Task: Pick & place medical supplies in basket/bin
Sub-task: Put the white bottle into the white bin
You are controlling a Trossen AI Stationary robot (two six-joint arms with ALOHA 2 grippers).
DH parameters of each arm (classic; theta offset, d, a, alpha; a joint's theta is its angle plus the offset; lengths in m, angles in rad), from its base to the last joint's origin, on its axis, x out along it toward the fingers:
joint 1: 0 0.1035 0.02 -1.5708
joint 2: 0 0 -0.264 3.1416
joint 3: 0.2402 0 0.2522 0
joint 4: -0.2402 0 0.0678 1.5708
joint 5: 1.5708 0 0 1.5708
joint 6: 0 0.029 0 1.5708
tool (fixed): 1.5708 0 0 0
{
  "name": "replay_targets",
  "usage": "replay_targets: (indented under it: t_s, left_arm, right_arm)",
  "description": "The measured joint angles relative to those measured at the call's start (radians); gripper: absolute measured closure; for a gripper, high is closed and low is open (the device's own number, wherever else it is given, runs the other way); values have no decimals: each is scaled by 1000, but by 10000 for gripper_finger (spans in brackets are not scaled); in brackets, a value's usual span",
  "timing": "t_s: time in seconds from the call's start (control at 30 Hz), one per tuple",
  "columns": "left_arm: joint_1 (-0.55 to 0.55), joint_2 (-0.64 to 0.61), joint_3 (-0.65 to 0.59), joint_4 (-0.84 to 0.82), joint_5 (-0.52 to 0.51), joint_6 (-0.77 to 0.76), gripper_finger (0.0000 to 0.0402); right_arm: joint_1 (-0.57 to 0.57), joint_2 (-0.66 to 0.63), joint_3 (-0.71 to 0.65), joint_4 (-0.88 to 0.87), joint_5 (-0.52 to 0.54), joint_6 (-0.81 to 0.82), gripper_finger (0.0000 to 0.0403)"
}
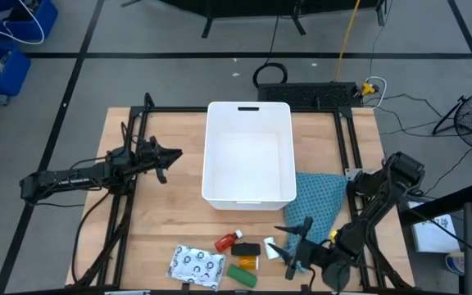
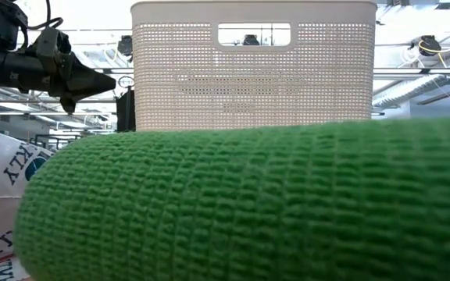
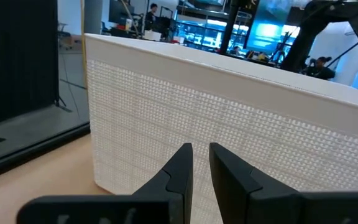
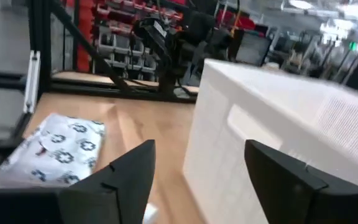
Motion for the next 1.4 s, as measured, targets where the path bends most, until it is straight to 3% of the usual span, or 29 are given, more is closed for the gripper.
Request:
replay_targets:
  t_s: [0.17,0.47,0.57,0.7,0.83,0.93,1.03,1.2,1.4]
  left_arm:
    - [0,0,0,1,-38,11,346]
    - [0,0,0,3,-61,101,346]
    - [0,0,0,9,-61,117,346]
    - [0,0,0,10,-63,117,346]
    - [0,0,0,9,-62,116,346]
    - [0,0,0,7,-62,108,346]
    - [0,0,0,6,-56,104,346]
    - [0,0,0,5,-51,105,346]
    - [0,0,0,5,-51,106,346]
  right_arm:
    - [-5,78,1,-1,-7,196,152]
    - [0,138,95,-55,-60,275,172]
    - [-6,116,200,-286,-126,363,174]
    - [-47,116,477,-852,-284,580,176]
    - [-125,147,690,-1318,-535,834,188]
    - [-181,164,724,-1494,-751,959,200]
    - [-209,166,708,-1545,-898,1029,212]
    - [-222,166,650,-1544,-920,1083,228]
    - [-235,165,566,-1401,-945,1091,234]
